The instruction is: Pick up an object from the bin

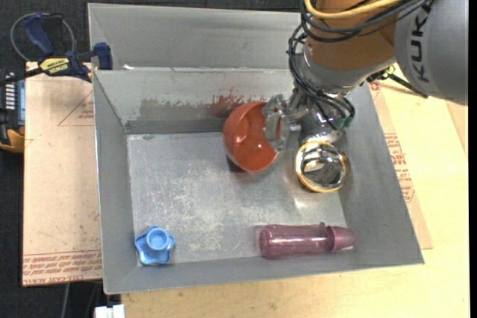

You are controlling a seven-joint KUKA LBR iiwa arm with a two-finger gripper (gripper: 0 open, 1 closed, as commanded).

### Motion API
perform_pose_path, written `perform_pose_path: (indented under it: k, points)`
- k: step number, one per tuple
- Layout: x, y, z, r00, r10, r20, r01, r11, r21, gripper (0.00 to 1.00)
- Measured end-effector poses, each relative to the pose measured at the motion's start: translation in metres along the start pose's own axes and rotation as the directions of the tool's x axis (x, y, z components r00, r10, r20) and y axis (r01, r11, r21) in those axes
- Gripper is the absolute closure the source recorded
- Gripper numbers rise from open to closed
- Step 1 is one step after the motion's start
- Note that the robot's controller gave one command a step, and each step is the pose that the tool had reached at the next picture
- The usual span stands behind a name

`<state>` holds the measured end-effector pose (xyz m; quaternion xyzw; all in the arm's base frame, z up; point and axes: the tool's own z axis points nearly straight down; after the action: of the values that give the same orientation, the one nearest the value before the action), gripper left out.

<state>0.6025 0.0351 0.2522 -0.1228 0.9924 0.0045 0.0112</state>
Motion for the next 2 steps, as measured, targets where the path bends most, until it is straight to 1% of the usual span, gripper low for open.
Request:
perform_pose_path:
  k: [1, 2]
  points:
    - [-0.019, 0.009, 0.080, 0.992, 0.129, -0.001, -0.129, 0.992, 0.000, 1.00]
    - [-0.015, 0.011, 0.105, 0.991, 0.132, -0.011, -0.132, 0.991, -0.001, 1.00]
